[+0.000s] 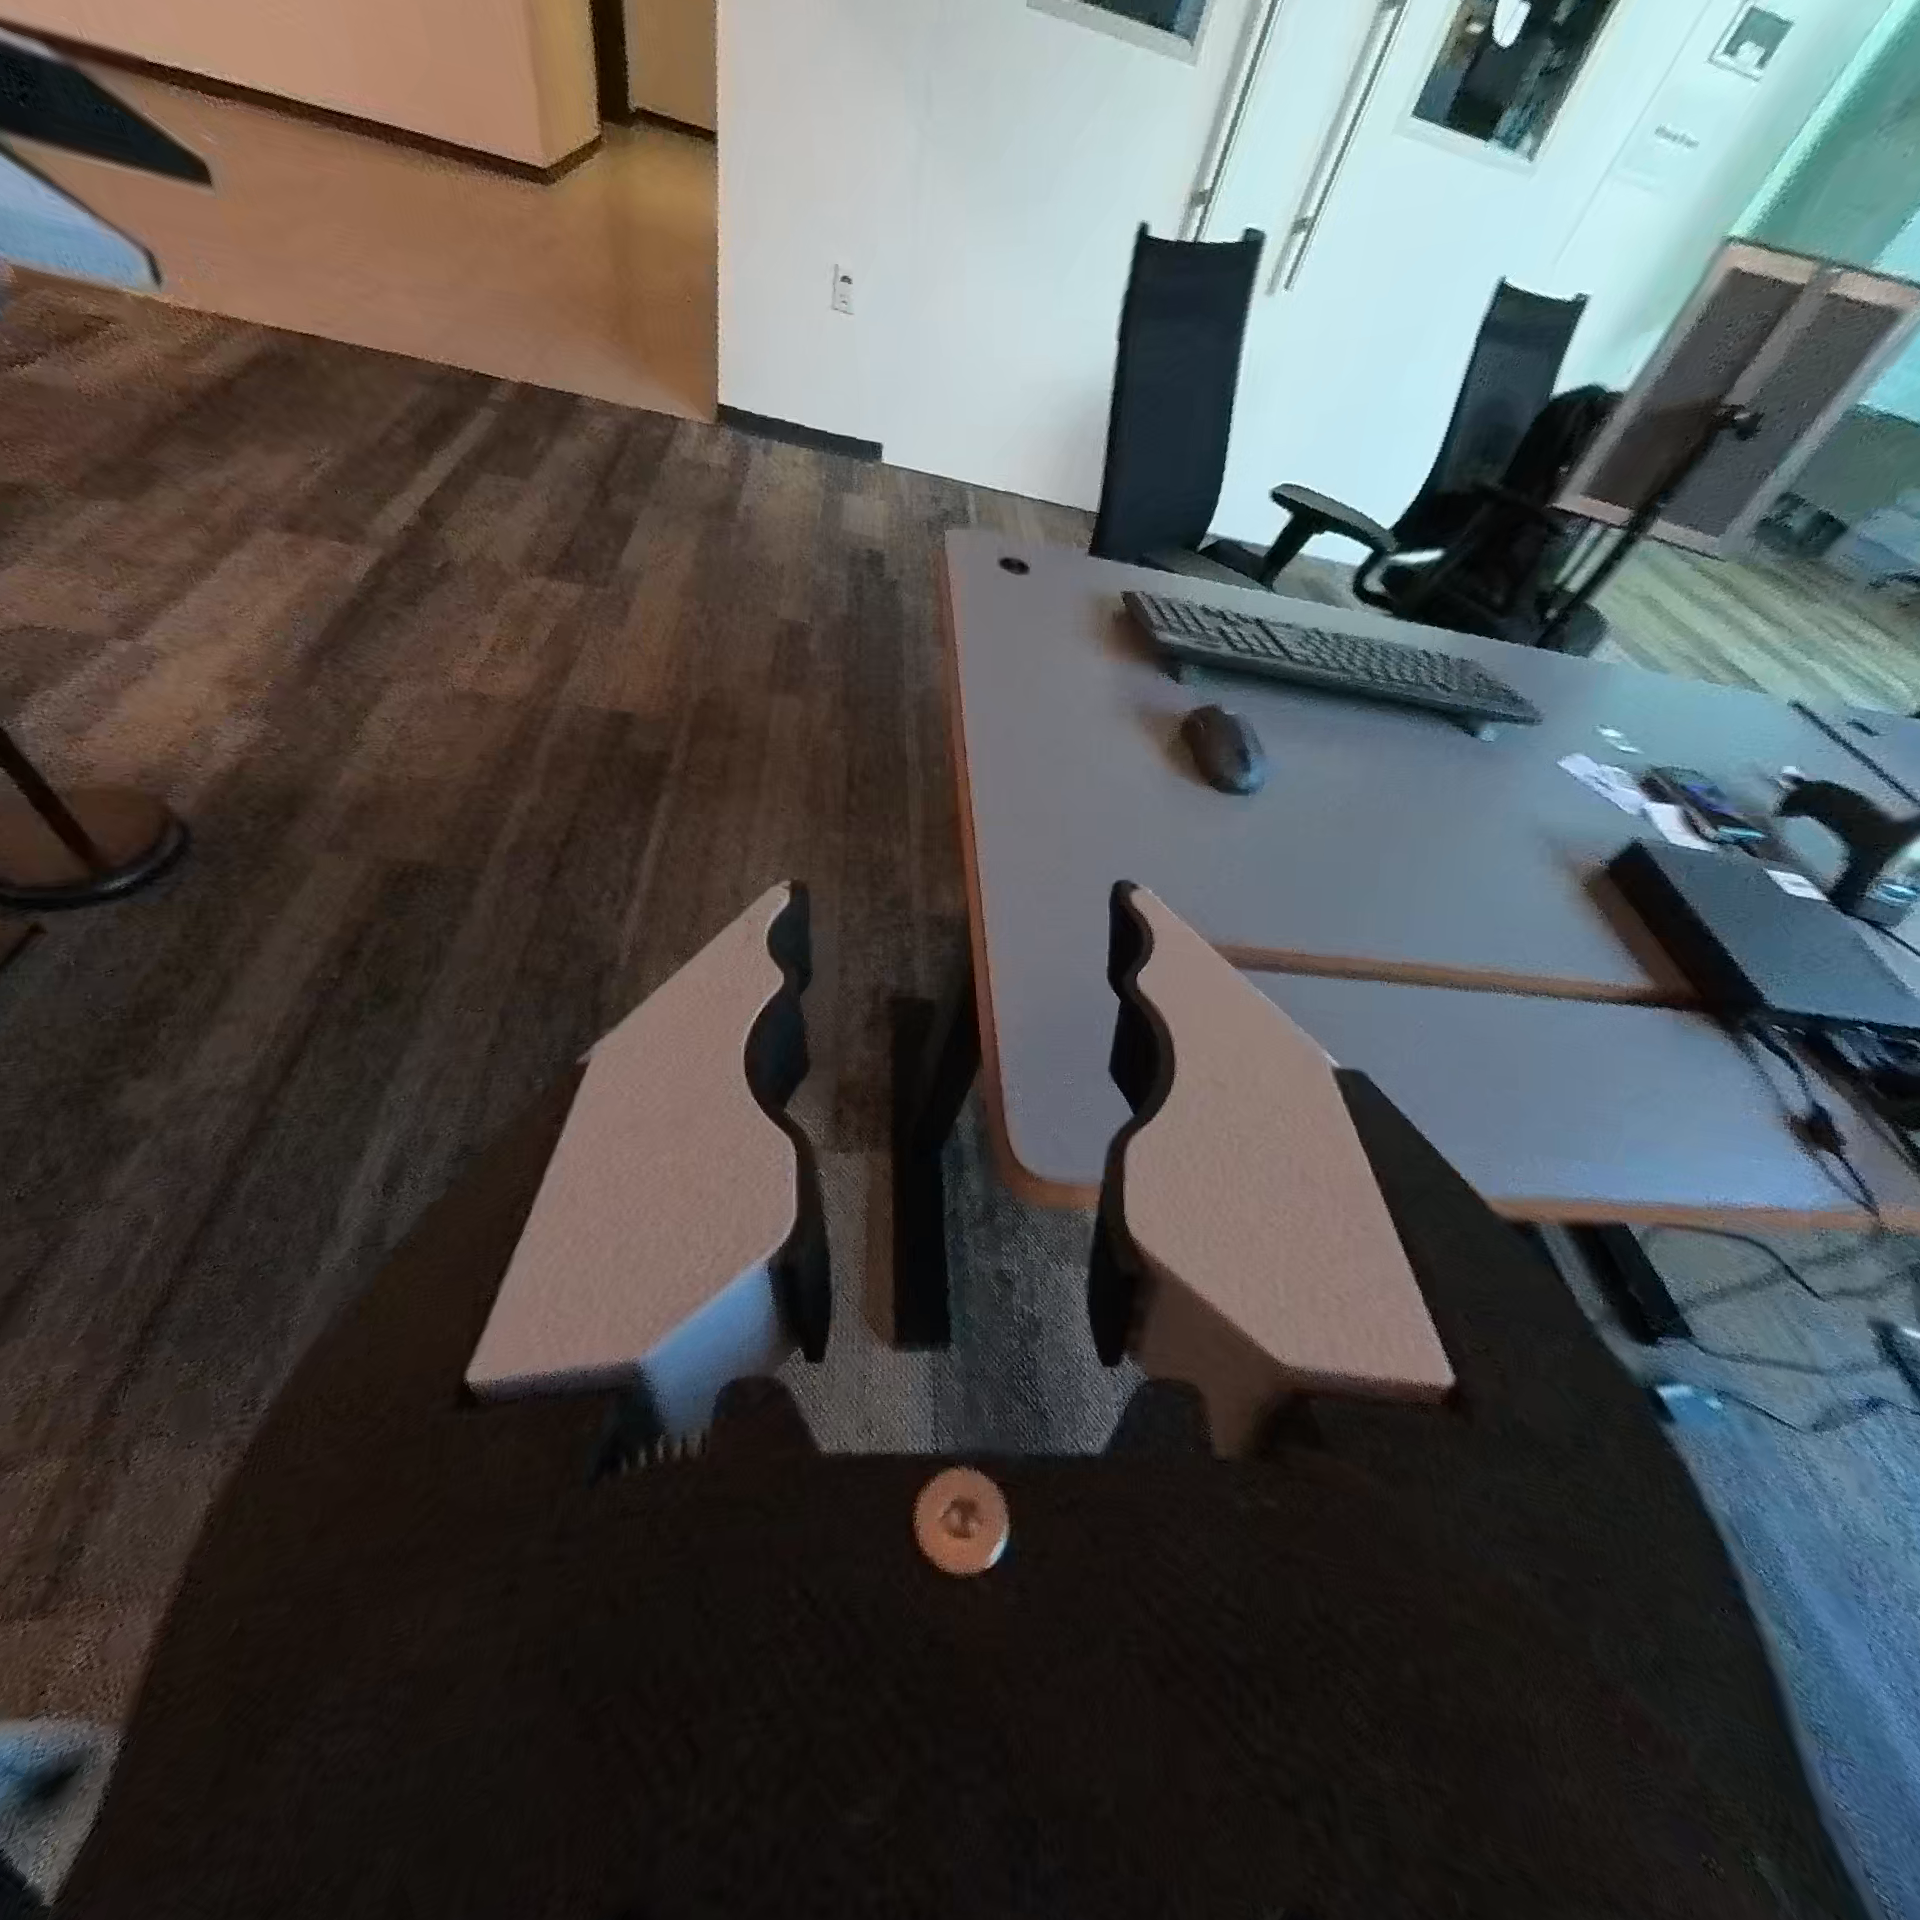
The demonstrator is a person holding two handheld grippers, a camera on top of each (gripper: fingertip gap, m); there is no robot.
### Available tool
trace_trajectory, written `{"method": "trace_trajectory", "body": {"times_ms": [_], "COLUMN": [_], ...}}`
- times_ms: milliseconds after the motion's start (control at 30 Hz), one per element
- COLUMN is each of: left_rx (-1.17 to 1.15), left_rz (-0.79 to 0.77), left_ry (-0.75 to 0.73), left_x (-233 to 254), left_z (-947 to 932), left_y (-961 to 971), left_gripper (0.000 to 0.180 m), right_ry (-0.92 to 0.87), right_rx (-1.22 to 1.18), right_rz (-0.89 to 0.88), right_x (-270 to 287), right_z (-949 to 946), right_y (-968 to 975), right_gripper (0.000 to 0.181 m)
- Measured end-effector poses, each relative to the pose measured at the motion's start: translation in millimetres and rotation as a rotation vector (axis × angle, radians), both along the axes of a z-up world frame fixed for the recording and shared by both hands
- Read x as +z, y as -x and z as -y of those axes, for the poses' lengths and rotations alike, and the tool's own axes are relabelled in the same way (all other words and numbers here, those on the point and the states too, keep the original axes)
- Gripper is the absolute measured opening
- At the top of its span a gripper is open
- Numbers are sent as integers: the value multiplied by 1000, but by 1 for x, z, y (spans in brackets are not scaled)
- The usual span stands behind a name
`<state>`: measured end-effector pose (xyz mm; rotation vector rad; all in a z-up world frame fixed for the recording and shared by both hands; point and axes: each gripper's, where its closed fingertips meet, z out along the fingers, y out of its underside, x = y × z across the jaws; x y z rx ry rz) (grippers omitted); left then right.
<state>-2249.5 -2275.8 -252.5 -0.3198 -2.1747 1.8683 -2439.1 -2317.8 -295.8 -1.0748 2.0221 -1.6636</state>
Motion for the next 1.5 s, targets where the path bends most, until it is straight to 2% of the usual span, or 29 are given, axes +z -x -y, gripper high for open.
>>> {"method": "trace_trajectory", "body": {"times_ms": [200, 267, 367, 500, 567, 700, 933, 1067, 1167, 1300, 1500], "left_rx": [69, 103, 185, 359, 436, 590, 641, 551, 440, 319, 144], "left_rz": [27, 34, 43, 21, 28, 15, -28, -66, -105, -66, -73], "left_ry": [-41, -54, -82, -84, -83, -57, -83, -88, -101, -89, -134], "left_x": [-32, -36, -37, -16, -7, -6, -56, -69, -60, -28, -27], "left_z": [66, 90, 124, 168, 183, 204, 266, 341, 409, 503, 634], "left_y": [-88, -130, -200, -311, -363, -456, -596, -684, -745, -812, -856], "left_gripper": [76, 74, 74, 68, 63, 37, 24, 21, 22, 24, 28], "right_ry": [-6, -8, -21, 11, 40, 26, 40, 7, -21, -5, -55], "right_rx": [108, 158, 233, 317, 385, 503, 523, 438, 351, 277, 127], "right_rz": [8, 35, 89, 170, 150, 125, 51, 48, 54, 68, 105], "right_x": [-18, -23, -26, 5, 14, 22, 4, -6, 4, 30, 23], "right_z": [102, 139, 197, 266, 290, 325, 412, 489, 548, 617, 702], "right_y": [-117, -165, -245, -352, -404, -495, -622, -698, -756, -819, -849], "right_gripper": [52, 45, 32, 0, 0, 0, 0, 0, 4, 19, 35]}}
